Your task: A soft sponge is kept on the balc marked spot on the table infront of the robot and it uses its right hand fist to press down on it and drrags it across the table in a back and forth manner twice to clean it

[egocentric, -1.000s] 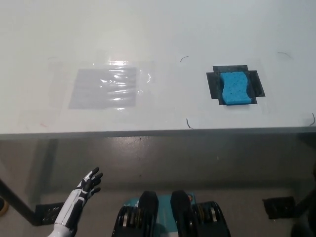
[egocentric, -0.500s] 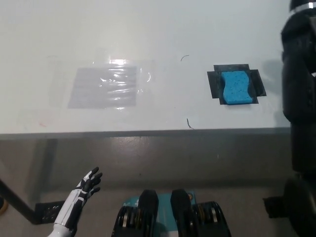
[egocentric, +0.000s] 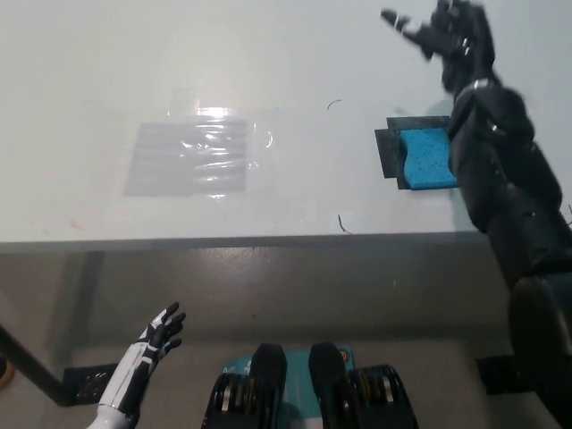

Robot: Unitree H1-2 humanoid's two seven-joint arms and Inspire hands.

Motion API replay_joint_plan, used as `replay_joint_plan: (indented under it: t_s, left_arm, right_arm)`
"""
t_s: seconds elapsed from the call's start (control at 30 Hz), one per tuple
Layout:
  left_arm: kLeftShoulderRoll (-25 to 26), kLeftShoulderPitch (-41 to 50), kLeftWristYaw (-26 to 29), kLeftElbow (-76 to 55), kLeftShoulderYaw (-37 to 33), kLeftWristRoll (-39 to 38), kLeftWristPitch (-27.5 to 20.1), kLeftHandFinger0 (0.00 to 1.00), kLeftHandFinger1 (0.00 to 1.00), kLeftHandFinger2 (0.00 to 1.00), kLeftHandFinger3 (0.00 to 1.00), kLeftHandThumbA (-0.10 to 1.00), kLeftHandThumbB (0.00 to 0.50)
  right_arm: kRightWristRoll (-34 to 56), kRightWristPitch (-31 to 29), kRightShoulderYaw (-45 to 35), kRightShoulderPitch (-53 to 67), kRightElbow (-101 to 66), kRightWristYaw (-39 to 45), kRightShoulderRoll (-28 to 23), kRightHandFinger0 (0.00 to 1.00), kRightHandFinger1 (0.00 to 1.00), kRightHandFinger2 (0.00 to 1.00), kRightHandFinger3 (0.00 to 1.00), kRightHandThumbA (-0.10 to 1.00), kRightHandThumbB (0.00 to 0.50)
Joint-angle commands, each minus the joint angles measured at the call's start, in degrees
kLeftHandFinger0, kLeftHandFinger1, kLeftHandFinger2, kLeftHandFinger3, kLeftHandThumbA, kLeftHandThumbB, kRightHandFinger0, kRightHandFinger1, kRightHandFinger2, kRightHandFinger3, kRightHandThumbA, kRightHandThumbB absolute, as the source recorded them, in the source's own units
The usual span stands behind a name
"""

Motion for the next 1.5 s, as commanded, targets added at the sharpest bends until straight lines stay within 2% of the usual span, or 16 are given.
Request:
replay_joint_plan:
  t_s: [0.0, 0.03, 0.07, 0.1, 0.2, 0.23, 0.33, 0.5, 0.57, 0.7, 1.0, 1.13, 1.2, 1.3, 1.4, 1.47]
  left_arm:
    - [0.2, 0.2, -0.3, -1.4, 0.5, -0.2, -3.0, 1.00, 1.00, 1.00, 1.00, 1.00, 0.500]
    - [0.1, 0.1, -0.3, -1.1, 0.5, -0.2, -3.5, 1.00, 1.00, 1.00, 1.00, 1.00, 0.500]
    - [0.1, 0.1, -0.4, -0.9, 0.5, -0.3, -3.5, 1.00, 1.00, 1.00, 1.00, 1.00, 0.500]
    - [0.1, 0.2, -0.5, -0.8, 0.5, -0.5, -3.5, 1.00, 1.00, 1.00, 1.00, 1.00, 0.500]
    - [0.0, 0.2, -0.2, -0.3, 0.5, -0.3, -4.2, 1.00, 1.00, 1.00, 1.00, 1.00, 0.500]
    - [-0.1, 0.3, -0.2, -0.1, 0.5, -0.3, -4.6, 1.00, 1.00, 1.00, 1.00, 1.00, 0.500]
    - [0.0, 0.3, -0.5, -0.2, 0.4, -0.5, -4.5, 1.00, 1.00, 1.00, 1.00, 1.00, 0.500]
    - [0.0, 0.4, -0.8, -0.1, 0.2, -0.5, -4.8, 1.00, 1.00, 1.00, 1.00, 1.00, 0.500]
    - [0.0, 0.2, -0.8, 0.3, 0.1, -0.4, -4.8, 1.00, 1.00, 1.00, 1.00, 1.00, 0.500]
    - [0.1, 0.1, -0.7, 0.0, 0.1, -0.2, -4.6, 1.00, 1.00, 1.00, 1.00, 1.00, 0.500]
    - [0.3, 0.1, -0.9, -0.9, 0.1, -0.2, -3.6, 1.00, 1.00, 1.00, 1.00, 1.00, 0.500]
    - [0.3, 0.0, -1.0, -0.6, 0.1, -0.5, -4.3, 1.00, 1.00, 1.00, 1.00, 1.00, 0.500]
    - [0.2, 0.0, -0.9, -0.8, 0.2, -0.4, -4.0, 1.00, 1.00, 1.00, 1.00, 1.00, 0.500]
    - [0.3, -0.2, -0.9, -0.6, 0.2, -0.3, -4.1, 1.00, 1.00, 1.00, 1.00, 1.00, 0.500]
    - [0.3, -0.6, -0.8, -0.2, 0.2, -0.2, -4.4, 1.00, 1.00, 1.00, 1.00, 1.00, 0.500]
    - [0.2, -0.9, -0.8, -0.5, 0.2, -0.3, -3.9, 1.00, 1.00, 1.00, 1.00, 1.00, 0.500]
  right_arm:
    - [-0.1, -7.1, -1.0, -5.3, 5.9, -3.5, -0.1, 0.00, 0.00, 0.17, 0.16, 1.00, 0.244]
    - [-1.6, -7.1, 0.3, -4.5, 6.7, -5.0, -0.1, 0.00, 0.00, 0.19, 0.18, 1.00, 0.292]
    - [-1.1, -7.1, -0.1, -3.5, 7.4, -4.6, 0.1, 0.00, 0.01, 0.28, 0.25, 1.00, 0.362]
    - [-1.0, -6.9, -0.1, -2.6, 7.8, -4.3, 0.2, 0.00, 0.00, 0.27, 0.24, 1.00, 0.324]
    - [-0.3, -5.9, -0.6, -0.7, 8.6, -3.8, 0.7, 0.00, 0.00, 0.25, 0.25, 1.00, 0.295]
    - [-0.2, -6.0, -0.7, 0.2, 8.8, -3.3, 0.9, 0.00, 0.00, 0.20, 0.23, 1.00, 0.275]
    - [0.0, -4.6, -0.9, 2.5, 9.2, -3.9, 1.5, 0.00, 0.00, 0.16, 0.22, 1.00, 0.297]
    - [0.5, -3.8, -1.5, 5.9, 9.5, -3.3, 2.3, 0.00, 0.00, 0.16, 0.25, 1.00, 0.298]
    - [-0.6, -3.3, -0.5, 7.1, 9.7, -3.8, 2.8, 0.00, 0.00, 0.17, 0.27, 1.00, 0.265]
    - [-1.6, -3.2, 0.6, 8.9, 9.9, -3.5, 3.5, 0.00, 0.00, 0.12, 0.21, 1.00, 0.220]
    - [-3.0, -1.3, 2.2, 10.0, 9.9, -1.7, 3.3, 0.00, 0.00, 0.14, 0.21, 1.00, 0.201]
    - [-3.9, -1.6, 3.5, 10.1, 9.8, -1.1, 3.1, 0.00, 0.00, 0.15, 0.21, 1.00, 0.165]
    - [-3.5, -2.0, 3.3, 10.1, 9.8, -0.7, 3.1, 0.00, 0.00, 0.14, 0.19, 1.00, 0.161]
    - [-2.5, -2.6, 2.3, 9.4, 9.6, 0.1, 3.8, 0.00, 0.00, 0.06, 0.07, 1.00, 0.190]
    - [-2.3, -2.9, 2.1, 8.2, 9.4, 1.1, 4.9, 0.00, 0.00, 0.09, 0.09, 1.00, 0.183]
    - [-2.8, -2.9, 2.6, 7.0, 9.2, 1.0, 6.2, 0.00, 0.00, 0.05, 0.07, 1.00, 0.201]
